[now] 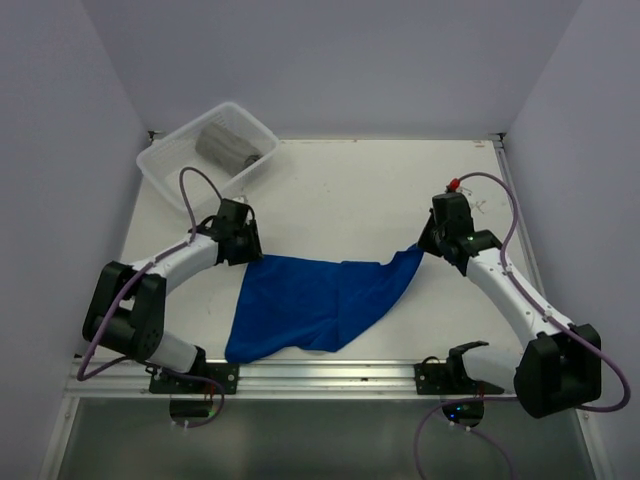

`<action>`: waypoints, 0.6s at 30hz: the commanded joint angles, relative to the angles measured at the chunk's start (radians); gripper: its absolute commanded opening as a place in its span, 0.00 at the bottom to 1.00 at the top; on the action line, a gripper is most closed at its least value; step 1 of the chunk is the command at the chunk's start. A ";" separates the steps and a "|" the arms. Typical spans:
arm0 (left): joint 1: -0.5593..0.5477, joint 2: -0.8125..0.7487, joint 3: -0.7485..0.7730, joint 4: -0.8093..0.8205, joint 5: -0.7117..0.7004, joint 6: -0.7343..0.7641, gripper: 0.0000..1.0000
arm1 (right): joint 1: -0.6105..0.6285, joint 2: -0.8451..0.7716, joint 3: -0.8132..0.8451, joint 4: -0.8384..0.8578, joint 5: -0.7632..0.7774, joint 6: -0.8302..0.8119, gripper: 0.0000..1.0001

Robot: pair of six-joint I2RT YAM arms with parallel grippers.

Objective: Roll the towels
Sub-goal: Move the towel to the center of the board, then flatten the towel

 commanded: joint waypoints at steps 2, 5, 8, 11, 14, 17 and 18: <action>-0.011 0.049 0.015 0.044 -0.100 -0.031 0.48 | -0.003 0.040 0.024 0.080 -0.054 -0.025 0.00; -0.011 0.090 0.041 0.055 -0.126 -0.032 0.48 | -0.003 0.050 0.023 0.089 -0.054 -0.033 0.00; -0.014 0.135 0.069 0.054 -0.138 -0.030 0.48 | -0.004 0.057 0.023 0.089 -0.054 -0.042 0.00; -0.015 0.172 0.081 0.058 -0.151 -0.032 0.48 | -0.007 0.060 0.023 0.092 -0.058 -0.043 0.00; -0.018 0.202 0.089 0.057 -0.154 -0.032 0.43 | -0.012 0.070 0.029 0.095 -0.059 -0.050 0.00; -0.029 0.227 0.101 0.040 -0.187 -0.035 0.41 | -0.016 0.083 0.044 0.098 -0.048 -0.053 0.00; -0.032 0.239 0.112 0.034 -0.197 -0.035 0.40 | -0.016 0.090 0.050 0.105 -0.046 -0.053 0.00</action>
